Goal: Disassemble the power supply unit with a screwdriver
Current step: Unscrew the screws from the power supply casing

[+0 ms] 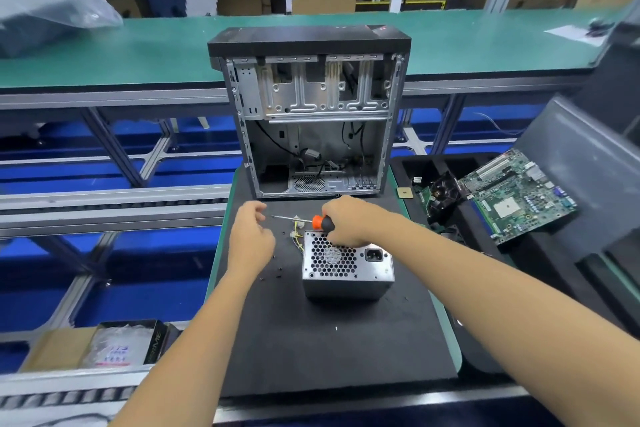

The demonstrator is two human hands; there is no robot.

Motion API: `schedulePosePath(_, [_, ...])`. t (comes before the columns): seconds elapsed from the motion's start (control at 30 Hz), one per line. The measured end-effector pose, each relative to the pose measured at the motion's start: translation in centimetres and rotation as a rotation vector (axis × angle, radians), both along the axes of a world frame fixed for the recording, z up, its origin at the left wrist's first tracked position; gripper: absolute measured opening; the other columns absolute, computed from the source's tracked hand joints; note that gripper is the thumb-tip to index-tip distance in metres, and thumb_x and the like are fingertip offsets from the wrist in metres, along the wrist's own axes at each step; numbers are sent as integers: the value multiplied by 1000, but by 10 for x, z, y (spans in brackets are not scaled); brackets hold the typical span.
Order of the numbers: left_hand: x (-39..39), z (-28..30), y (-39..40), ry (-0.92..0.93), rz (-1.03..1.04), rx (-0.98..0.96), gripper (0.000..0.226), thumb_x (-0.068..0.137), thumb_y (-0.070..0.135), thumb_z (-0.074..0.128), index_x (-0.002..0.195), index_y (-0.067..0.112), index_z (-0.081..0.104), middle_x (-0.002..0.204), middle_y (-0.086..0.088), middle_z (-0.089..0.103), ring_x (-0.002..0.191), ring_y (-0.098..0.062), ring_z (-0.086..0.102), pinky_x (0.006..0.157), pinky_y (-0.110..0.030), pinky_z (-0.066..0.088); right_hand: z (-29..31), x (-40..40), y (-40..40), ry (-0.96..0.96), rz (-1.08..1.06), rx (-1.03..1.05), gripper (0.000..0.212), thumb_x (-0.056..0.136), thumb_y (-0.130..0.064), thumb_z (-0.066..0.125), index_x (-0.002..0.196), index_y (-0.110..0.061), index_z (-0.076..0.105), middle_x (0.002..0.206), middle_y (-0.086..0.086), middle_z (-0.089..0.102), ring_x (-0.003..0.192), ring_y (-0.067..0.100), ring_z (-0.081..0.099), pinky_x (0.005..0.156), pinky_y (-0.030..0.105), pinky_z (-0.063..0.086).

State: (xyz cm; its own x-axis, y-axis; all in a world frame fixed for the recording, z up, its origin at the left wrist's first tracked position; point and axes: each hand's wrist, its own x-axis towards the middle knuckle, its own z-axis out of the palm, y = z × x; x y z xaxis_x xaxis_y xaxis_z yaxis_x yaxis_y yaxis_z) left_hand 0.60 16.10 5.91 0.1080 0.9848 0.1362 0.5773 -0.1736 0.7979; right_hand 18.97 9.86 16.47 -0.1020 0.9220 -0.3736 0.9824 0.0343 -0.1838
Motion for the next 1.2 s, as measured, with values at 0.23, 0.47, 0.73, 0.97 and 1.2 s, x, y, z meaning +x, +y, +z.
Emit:
schedulePosePath(0.23, [39,44,-32,226,-425,319,13,88,9,62,99,10,70,91,-2,61,86,-17,55,79,-30,45,57,25,-33,-14,18,147,18,79,-24,66,74,-8,61,71,8,60,63,25,51,51,27,40])
schedulePosePath(0.47, [88,54,-83,-52,-470,156,5,85,7,68,88,8,72,81,8,67,73,-10,62,71,-20,49,116,58,-65,169,5,408,24,69,-30,78,85,-23,61,76,-14,49,70,6,49,53,24,36])
schedulePosePath(0.73, [88,37,-88,80,-505,17,11,86,4,65,93,7,73,90,-1,67,80,-10,61,75,-11,42,95,48,-68,144,-36,479,29,71,-26,73,84,-3,61,83,11,65,70,20,55,57,31,48])
schedulePosePath(0.97, [81,25,-84,123,-445,75,12,86,9,65,77,17,66,79,-1,62,65,-2,52,64,-16,41,90,48,-62,113,-99,510,42,71,-24,70,94,10,63,94,26,67,66,18,38,59,44,53])
schedulePosePath(1.2, [86,21,-81,114,-467,99,4,83,14,68,80,16,71,78,4,59,66,-5,51,65,-24,45,87,47,-62,131,-112,507,42,72,-24,69,95,11,63,72,19,55,64,20,37,53,30,36])
